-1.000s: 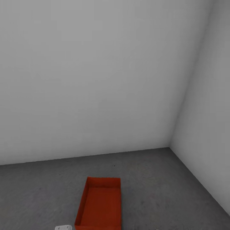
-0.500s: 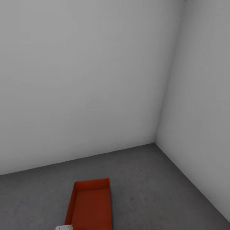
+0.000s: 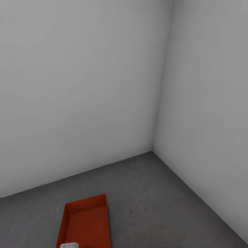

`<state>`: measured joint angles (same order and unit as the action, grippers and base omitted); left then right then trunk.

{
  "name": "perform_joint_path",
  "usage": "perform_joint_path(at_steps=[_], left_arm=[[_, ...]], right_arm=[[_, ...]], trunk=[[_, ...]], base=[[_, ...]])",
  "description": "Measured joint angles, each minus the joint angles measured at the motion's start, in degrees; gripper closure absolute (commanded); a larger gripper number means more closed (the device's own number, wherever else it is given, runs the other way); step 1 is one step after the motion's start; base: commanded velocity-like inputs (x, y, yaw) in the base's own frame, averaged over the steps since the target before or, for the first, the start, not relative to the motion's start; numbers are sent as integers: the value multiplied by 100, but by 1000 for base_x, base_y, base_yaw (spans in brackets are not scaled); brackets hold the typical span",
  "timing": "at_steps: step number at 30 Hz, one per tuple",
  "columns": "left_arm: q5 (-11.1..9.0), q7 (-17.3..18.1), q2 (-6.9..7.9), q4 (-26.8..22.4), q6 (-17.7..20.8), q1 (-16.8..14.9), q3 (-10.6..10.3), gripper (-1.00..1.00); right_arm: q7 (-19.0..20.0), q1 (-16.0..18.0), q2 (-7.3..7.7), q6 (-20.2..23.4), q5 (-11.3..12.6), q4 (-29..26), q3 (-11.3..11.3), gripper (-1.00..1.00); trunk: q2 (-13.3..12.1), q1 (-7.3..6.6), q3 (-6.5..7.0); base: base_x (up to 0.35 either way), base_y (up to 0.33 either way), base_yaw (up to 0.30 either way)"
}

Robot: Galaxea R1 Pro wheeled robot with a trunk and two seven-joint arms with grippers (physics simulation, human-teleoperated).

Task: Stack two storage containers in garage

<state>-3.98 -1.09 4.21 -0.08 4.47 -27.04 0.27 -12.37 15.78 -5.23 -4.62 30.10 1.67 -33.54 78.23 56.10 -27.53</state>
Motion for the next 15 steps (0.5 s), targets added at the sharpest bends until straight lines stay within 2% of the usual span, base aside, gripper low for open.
perform_joint_path(at_steps=[15], left_arm=[[30, -5, 7, -4, -3, 0, 0, -100]], right_arm=[[0, 1, -16, 0, 0, 0, 0, -100]], trunk=[[0, 0, 0]], base=[[0, 0, -297]])
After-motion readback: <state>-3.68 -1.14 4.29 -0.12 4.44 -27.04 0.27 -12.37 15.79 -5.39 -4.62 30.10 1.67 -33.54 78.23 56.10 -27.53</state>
